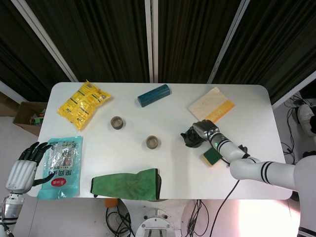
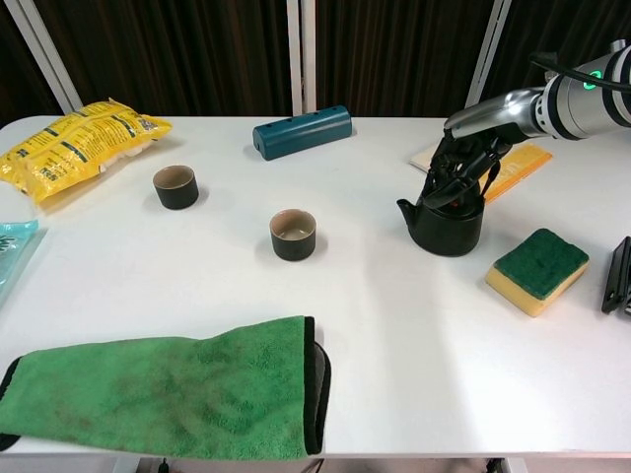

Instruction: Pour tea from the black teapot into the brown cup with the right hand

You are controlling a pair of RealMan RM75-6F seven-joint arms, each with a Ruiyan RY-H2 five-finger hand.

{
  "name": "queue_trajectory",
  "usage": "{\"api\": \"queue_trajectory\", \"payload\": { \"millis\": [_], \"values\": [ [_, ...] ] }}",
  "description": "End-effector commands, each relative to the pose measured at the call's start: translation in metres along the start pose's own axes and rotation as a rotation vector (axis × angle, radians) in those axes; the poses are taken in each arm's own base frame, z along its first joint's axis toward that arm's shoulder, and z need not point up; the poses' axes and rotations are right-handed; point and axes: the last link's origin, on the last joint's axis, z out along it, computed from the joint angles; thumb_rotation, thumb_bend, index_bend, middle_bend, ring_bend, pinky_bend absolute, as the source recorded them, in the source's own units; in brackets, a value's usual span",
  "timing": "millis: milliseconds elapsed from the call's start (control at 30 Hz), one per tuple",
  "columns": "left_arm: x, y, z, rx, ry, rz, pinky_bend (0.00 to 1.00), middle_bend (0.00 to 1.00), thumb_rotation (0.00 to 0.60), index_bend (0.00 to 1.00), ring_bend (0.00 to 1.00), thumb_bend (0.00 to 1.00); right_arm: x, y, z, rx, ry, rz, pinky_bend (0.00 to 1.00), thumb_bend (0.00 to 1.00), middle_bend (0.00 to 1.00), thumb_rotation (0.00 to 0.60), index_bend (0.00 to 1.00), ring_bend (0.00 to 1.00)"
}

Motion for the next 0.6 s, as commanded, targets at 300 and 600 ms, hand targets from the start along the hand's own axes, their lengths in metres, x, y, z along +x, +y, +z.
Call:
{"api": "queue_trajectory", "payload": {
  "millis": [300, 600],
  "values": [
    [0.0003, 0.0003, 0.0006, -0.001, -0.001, 0.001, 0.21, 0.13, 0.6, 0.16, 0.09, 0.09, 0.0024, -0.001, 0.0003, 0.001, -0.009, 0.015, 0.23, 0.18, 0.5, 0.312, 0.54, 0.45],
    [-0.0009, 0.0, 0.0014, -0.002, -0.007, -0.001, 0.21, 0.13, 0.6, 0.16, 0.09, 0.08, 0.0048, -0.0017, 0.0009, -0.007, -0.041, 0.046, 0.28, 0.18, 0.53, 0.311, 0.58, 0.48]
  ]
}}
